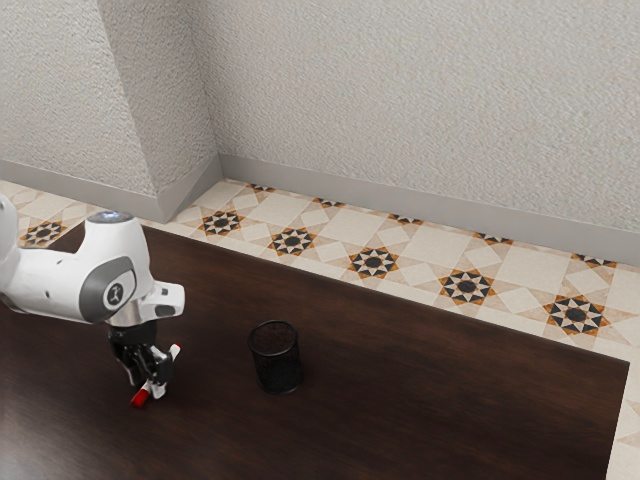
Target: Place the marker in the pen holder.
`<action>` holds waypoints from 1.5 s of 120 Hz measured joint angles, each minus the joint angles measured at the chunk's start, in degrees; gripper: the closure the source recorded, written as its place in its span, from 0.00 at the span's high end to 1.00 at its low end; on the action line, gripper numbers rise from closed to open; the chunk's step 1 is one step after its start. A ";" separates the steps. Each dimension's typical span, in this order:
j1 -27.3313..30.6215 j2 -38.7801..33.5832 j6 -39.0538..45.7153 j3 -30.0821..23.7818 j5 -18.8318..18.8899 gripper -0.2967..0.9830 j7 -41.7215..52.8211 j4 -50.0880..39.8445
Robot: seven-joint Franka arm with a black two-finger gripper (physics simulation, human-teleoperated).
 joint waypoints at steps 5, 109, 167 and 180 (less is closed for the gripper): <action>0.00 0.02 0.18 0.00 -0.04 0.49 -0.04 0.00; -0.06 -2.84 0.57 0.34 2.01 0.16 -3.31 2.19; -7.11 13.54 -33.30 -7.47 9.25 0.16 -5.37 50.53; -8.08 20.29 -45.01 -9.48 10.03 0.16 -5.02 59.96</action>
